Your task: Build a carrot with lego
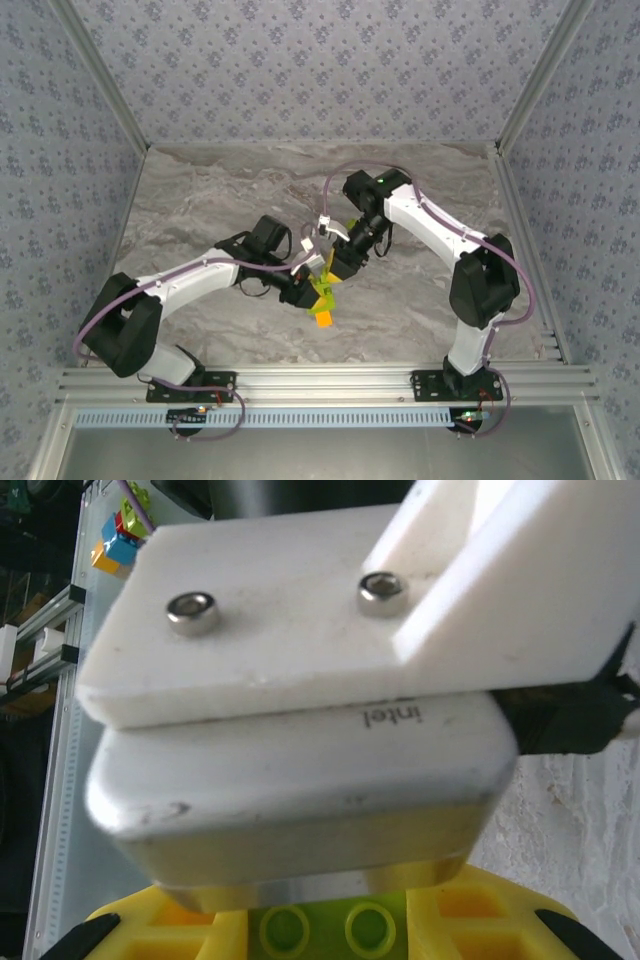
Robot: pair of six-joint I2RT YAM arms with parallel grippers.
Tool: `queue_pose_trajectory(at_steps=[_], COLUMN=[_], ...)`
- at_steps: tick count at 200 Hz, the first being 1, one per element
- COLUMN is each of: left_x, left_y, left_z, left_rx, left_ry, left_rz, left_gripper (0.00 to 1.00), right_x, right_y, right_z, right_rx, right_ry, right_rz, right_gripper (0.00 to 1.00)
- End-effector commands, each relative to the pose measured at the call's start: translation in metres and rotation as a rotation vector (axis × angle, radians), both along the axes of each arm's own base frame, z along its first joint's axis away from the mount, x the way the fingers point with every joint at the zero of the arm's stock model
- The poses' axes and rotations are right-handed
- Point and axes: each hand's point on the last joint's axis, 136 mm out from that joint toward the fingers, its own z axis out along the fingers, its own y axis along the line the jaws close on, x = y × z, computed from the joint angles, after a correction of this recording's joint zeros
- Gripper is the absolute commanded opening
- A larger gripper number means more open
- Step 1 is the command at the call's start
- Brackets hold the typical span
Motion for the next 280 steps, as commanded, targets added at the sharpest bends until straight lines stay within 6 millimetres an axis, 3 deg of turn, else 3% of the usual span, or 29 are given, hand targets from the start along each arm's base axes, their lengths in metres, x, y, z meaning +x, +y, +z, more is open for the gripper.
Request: queue_pose_trajectory(at_steps=[1, 67, 176, 280], left_x=[-0.001, -0.003, -0.004, -0.002], left_y=[-0.004, -0.006, -0.001, 0.001], left_z=[0.009, 0.016, 0.009, 0.002], left_rx=[-0.029, -0.041, -0.008, 0.010], left_ry=[-0.028, -0.031, -0.053, -0.057], left_rz=[-0.029, -0.040, -0.034, -0.029], left_gripper=[0.13, 0.13, 0.11, 0.10], right_x=[-0.007, -0.003, -0.016, -0.028], right_y=[-0.004, -0.003, -0.015, -0.018], right_z=[-0.002, -0.021, -0.040, -0.026], right_rx=[-0.035, -0.095, -0.186, -0.143], right_ry=[0.031, 0.057, 0.110, 0.114], right_rz=[0.031, 0.033, 0.047, 0.063], right_gripper=[0.23, 0.23, 0.25, 0.26])
